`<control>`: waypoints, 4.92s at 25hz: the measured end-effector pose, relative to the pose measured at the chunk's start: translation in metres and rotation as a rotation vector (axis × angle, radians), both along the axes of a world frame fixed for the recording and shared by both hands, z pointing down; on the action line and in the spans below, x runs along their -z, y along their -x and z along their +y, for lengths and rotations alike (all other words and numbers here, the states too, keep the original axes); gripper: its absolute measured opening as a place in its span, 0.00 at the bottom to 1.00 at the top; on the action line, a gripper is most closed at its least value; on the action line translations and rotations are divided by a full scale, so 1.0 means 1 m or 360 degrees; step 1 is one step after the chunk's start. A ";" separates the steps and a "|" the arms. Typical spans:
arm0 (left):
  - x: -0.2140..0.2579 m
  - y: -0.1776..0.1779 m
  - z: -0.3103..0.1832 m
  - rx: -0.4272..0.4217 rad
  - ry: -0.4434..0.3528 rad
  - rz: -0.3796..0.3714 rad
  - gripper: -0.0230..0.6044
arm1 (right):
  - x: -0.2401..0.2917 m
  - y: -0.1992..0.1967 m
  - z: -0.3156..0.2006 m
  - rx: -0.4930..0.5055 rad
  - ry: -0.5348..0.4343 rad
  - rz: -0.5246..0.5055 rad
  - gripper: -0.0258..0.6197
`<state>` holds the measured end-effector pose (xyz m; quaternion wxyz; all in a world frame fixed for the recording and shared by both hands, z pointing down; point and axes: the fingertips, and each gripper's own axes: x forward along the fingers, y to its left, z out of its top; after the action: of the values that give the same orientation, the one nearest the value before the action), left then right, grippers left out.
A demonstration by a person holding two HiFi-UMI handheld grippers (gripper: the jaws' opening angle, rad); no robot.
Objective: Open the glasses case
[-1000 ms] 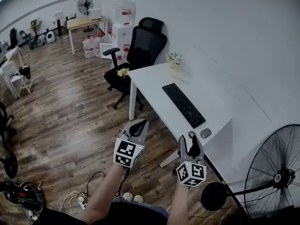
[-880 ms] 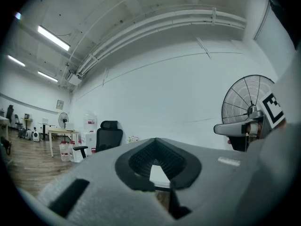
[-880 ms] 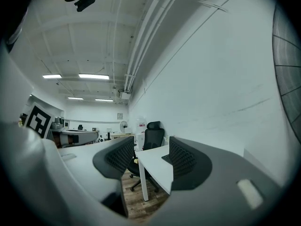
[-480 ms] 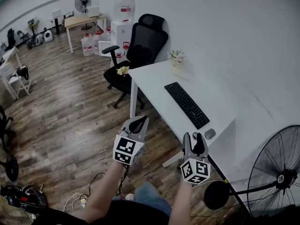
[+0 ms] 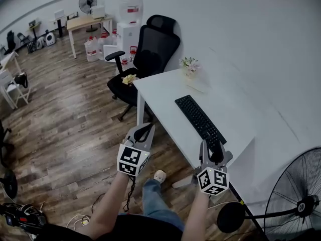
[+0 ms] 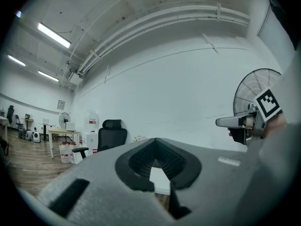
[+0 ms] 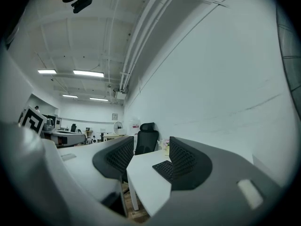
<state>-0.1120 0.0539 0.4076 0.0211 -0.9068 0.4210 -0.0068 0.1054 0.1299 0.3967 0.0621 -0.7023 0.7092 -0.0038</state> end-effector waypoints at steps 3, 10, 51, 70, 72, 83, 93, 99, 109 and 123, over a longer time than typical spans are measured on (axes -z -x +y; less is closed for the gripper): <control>-0.007 -0.011 -0.046 0.0022 -0.0009 -0.0035 0.05 | 0.003 -0.021 -0.051 -0.0002 -0.0027 0.0012 0.40; -0.005 -0.045 -0.179 0.0103 0.0020 -0.0044 0.05 | 0.008 -0.072 -0.193 0.0022 0.0007 0.0027 0.40; -0.049 -0.201 -0.436 -0.0141 0.0219 -0.0096 0.05 | -0.086 -0.169 -0.505 0.0397 0.0662 0.1024 0.35; -0.092 -0.212 -0.459 -0.0134 0.0348 -0.0124 0.05 | -0.257 -0.190 -0.558 0.0906 0.1234 0.1911 0.28; -0.095 -0.213 -0.460 -0.0135 0.0358 -0.0124 0.05 | -0.262 -0.191 -0.560 0.0913 0.1254 0.1927 0.27; -0.101 -0.215 -0.461 -0.0140 0.0371 -0.0134 0.05 | -0.274 -0.200 -0.568 0.0921 0.1311 0.1972 0.19; -0.105 -0.216 -0.465 -0.0144 0.0385 -0.0134 0.05 | -0.262 -0.200 -0.574 0.0919 0.1263 0.2001 0.12; -0.106 -0.219 -0.465 -0.0156 0.0391 -0.0136 0.05 | -0.247 -0.207 -0.588 0.0870 0.1220 0.2003 0.07; -0.109 -0.215 -0.467 -0.0140 0.0399 -0.0148 0.05 | -0.238 -0.222 -0.621 0.0803 0.1225 0.1960 0.04; -0.114 -0.212 -0.465 -0.0123 0.0413 -0.0168 0.05 | -0.241 -0.235 -0.648 0.0748 0.1228 0.1833 0.07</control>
<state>0.1003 -0.4110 0.5215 -0.0740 -0.9159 0.3796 -0.1080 0.3402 -0.5181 0.6377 -0.5747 -0.3942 0.7097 0.1033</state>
